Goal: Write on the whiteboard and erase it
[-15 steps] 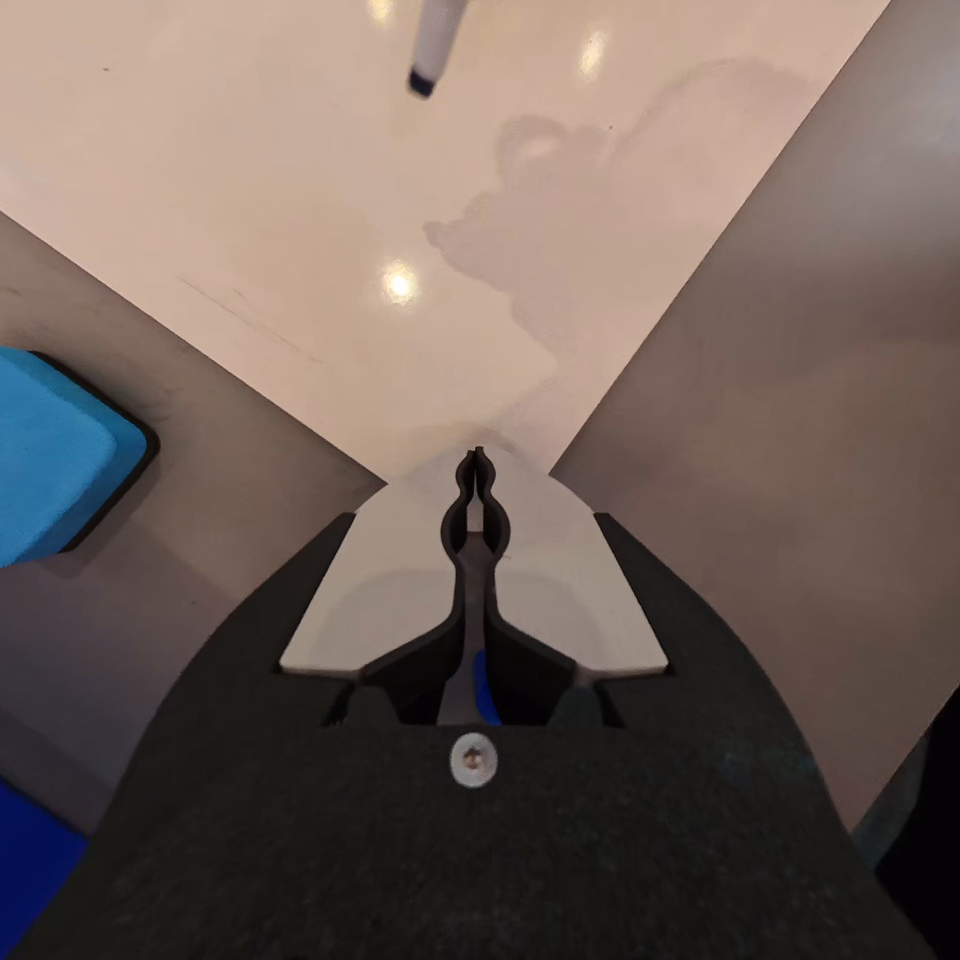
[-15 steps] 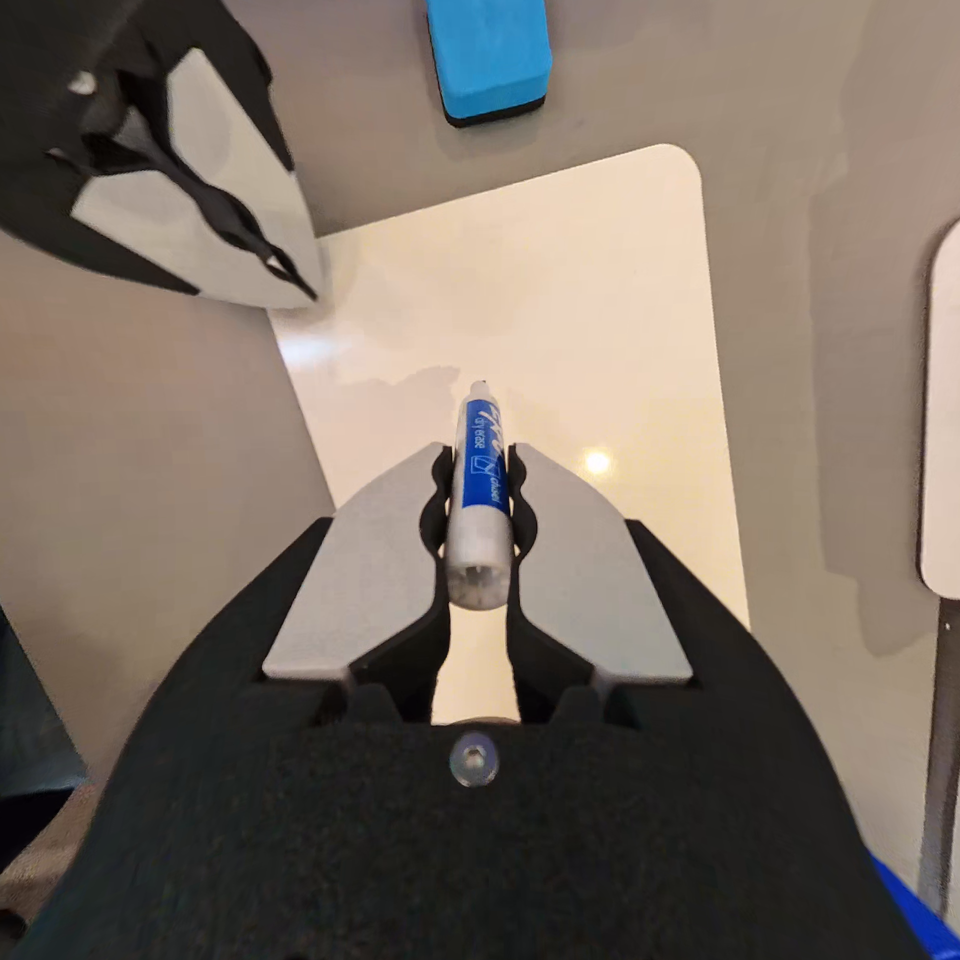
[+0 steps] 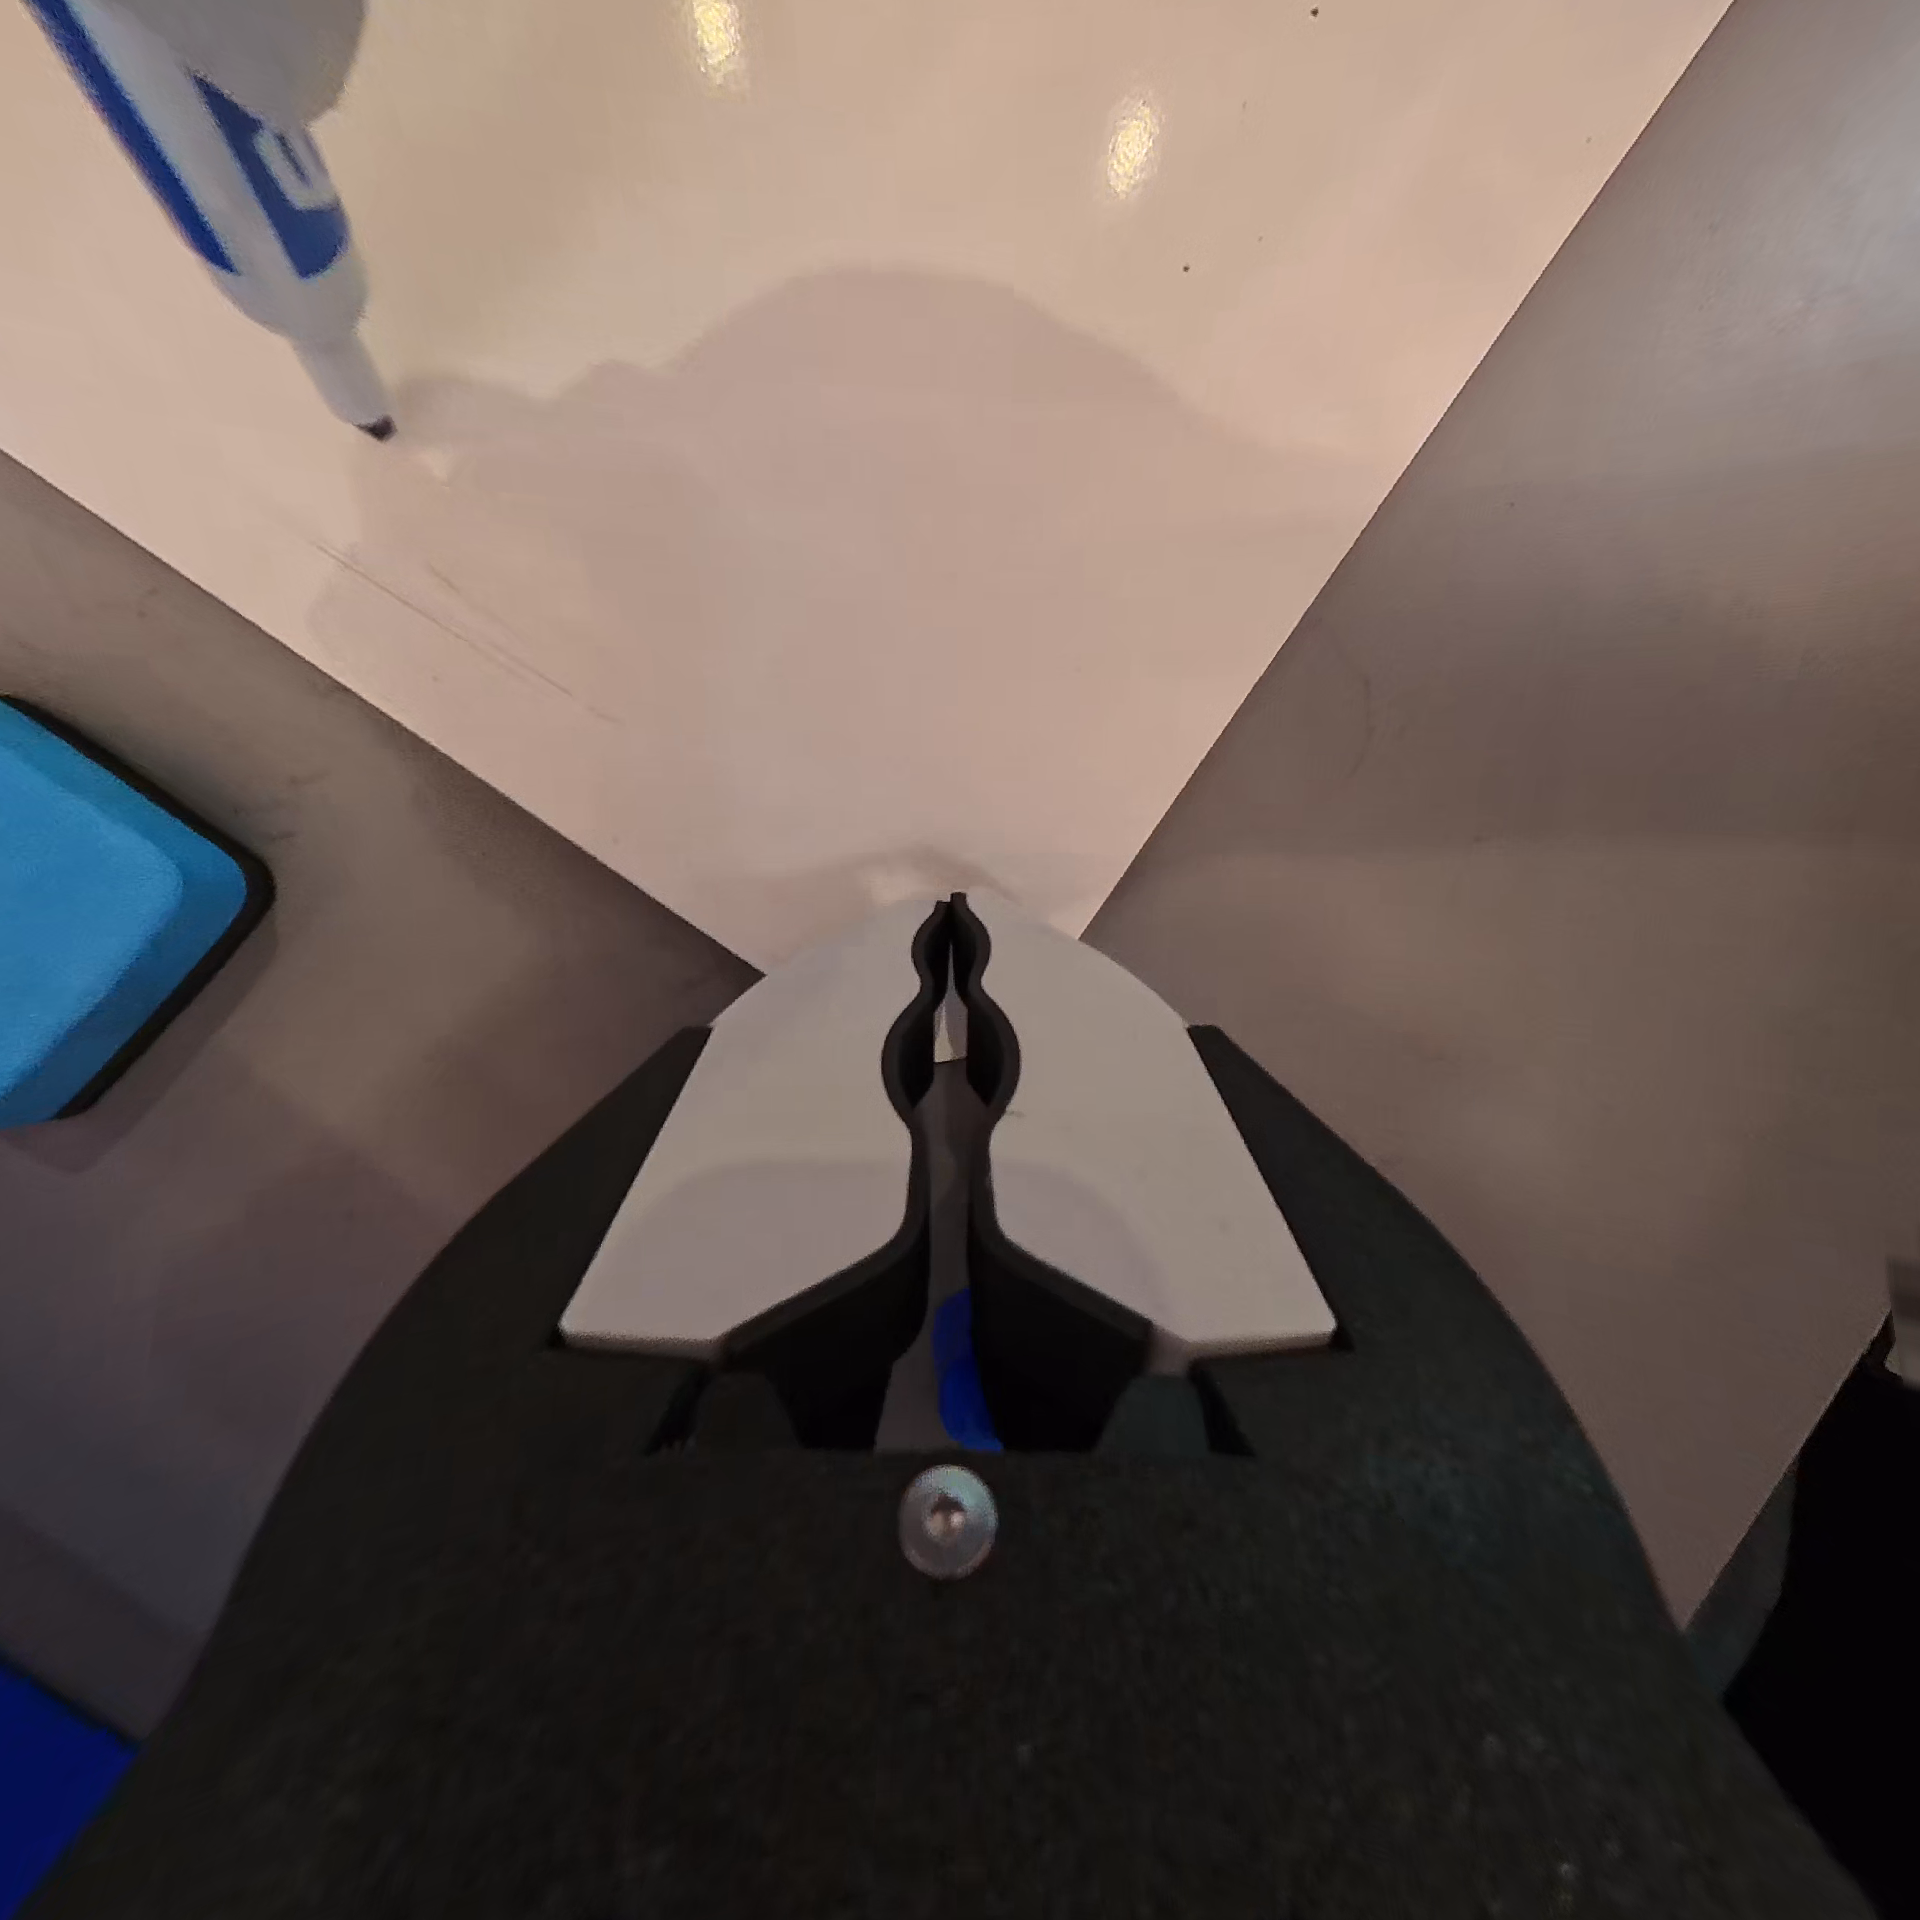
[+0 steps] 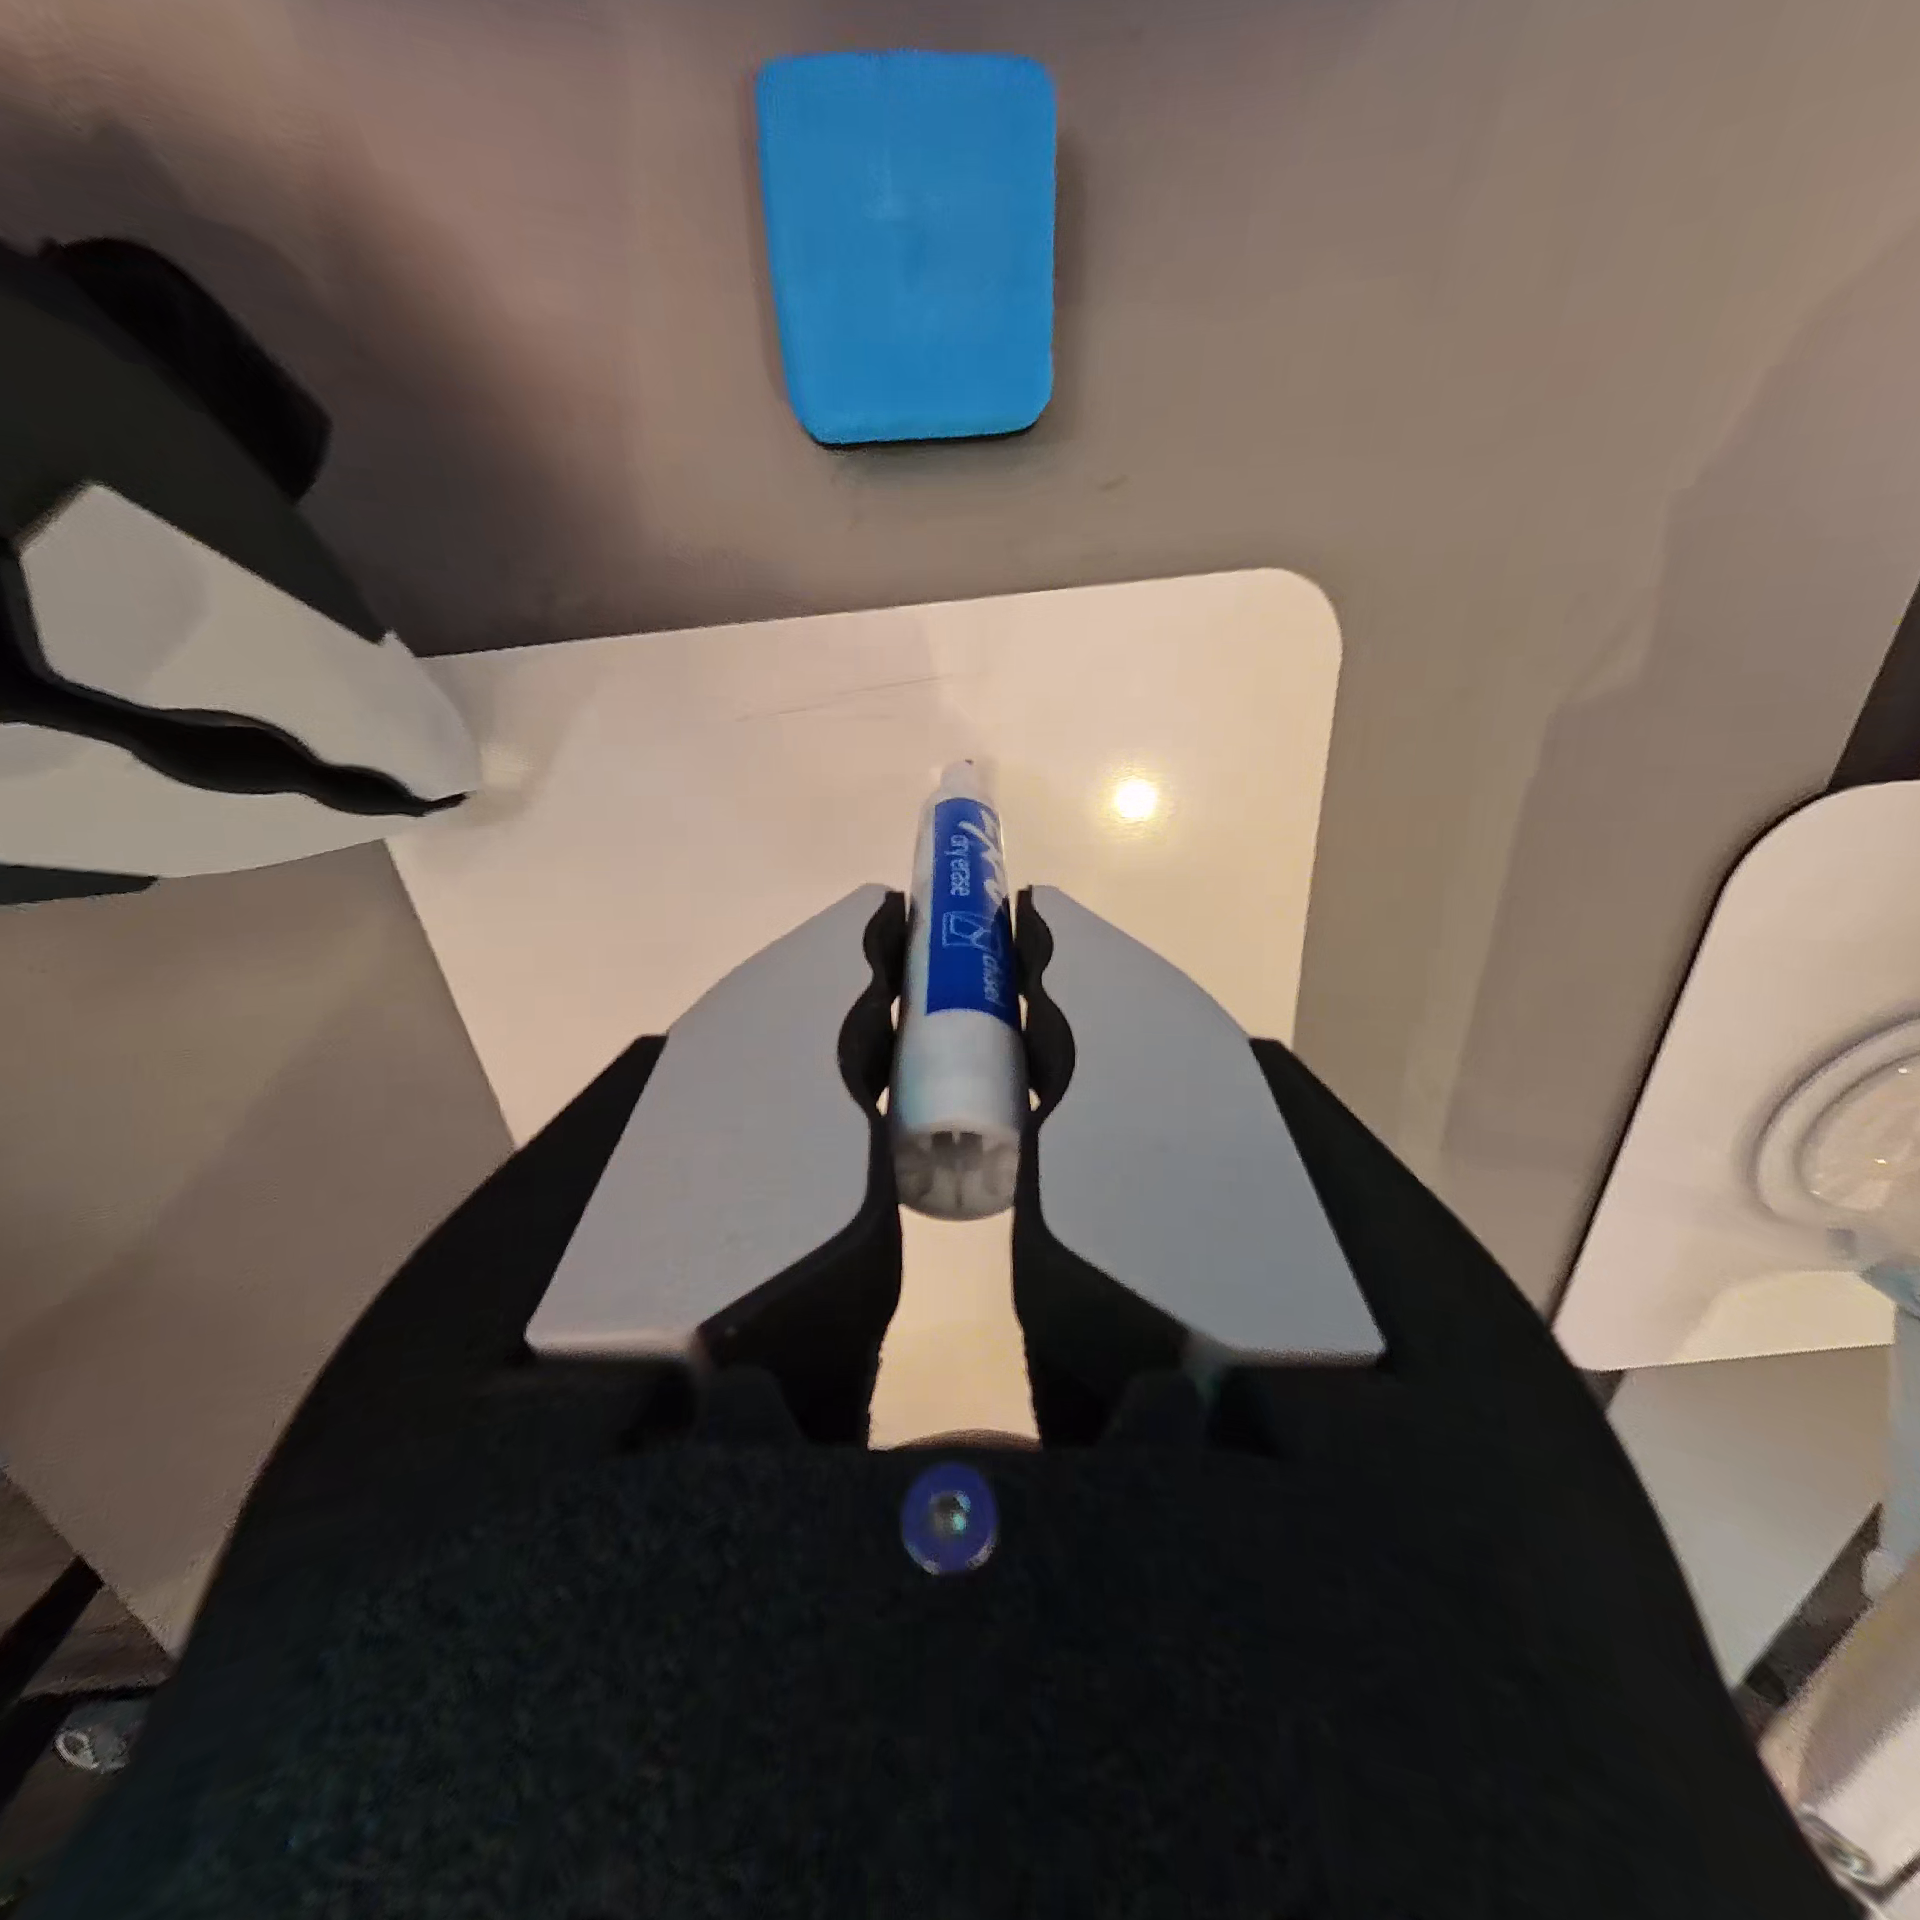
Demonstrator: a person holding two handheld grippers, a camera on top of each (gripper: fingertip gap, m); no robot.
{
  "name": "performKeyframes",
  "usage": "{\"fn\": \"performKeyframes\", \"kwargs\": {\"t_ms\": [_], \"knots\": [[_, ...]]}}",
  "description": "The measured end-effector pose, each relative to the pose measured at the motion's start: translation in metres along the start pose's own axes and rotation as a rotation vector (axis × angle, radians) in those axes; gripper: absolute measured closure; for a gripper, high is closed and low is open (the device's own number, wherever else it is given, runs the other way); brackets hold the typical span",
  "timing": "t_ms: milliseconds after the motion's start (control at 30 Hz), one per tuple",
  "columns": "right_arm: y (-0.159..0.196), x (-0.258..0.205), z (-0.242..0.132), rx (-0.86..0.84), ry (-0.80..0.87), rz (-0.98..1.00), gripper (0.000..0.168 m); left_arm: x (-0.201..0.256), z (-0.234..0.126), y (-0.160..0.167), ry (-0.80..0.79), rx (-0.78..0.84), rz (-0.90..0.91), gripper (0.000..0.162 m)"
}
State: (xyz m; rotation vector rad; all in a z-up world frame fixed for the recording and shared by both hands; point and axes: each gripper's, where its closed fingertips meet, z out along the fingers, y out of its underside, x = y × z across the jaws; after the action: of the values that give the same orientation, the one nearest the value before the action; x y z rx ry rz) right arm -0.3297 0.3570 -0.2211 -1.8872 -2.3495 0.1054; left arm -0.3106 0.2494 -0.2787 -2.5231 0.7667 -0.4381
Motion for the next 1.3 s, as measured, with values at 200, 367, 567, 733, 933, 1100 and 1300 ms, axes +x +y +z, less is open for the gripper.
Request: {"fn": "performKeyframes", "kwargs": {"t_ms": [200,367,567,733,933,1100,1300], "knots": [[-0.003,0.009,0.006,-0.024,-0.016,0.001,0.149,0.0,0.0,0.0,0.004,-0.002,-0.002,0.162],[-0.005,0.009,0.007,-0.028,-0.03,-0.009,0.149,0.001,0.0,0.0,0.017,0.001,-0.006,0.162],[-0.001,0.018,0.008,-0.044,-0.01,-0.012,0.149,0.003,0.0,0.001,0.025,0.0,-0.008,0.162],[0.014,0.03,0.006,-0.07,0.007,0.01,0.149,0.003,0.0,0.001,0.019,-0.005,-0.003,0.162],[0.038,0.034,0.003,-0.09,0.012,0.039,0.149,0.002,0.0,0.0,0.02,-0.004,-0.005,0.162],[0.049,0.028,0.002,-0.085,0.015,0.05,0.149,0.002,0.0,0.001,0.026,0.0,-0.012,0.162],[0.057,0.015,0.0,-0.084,0.009,0.056,0.149,0.001,-0.001,0.002,0.016,-0.002,-0.016,0.162]]}}
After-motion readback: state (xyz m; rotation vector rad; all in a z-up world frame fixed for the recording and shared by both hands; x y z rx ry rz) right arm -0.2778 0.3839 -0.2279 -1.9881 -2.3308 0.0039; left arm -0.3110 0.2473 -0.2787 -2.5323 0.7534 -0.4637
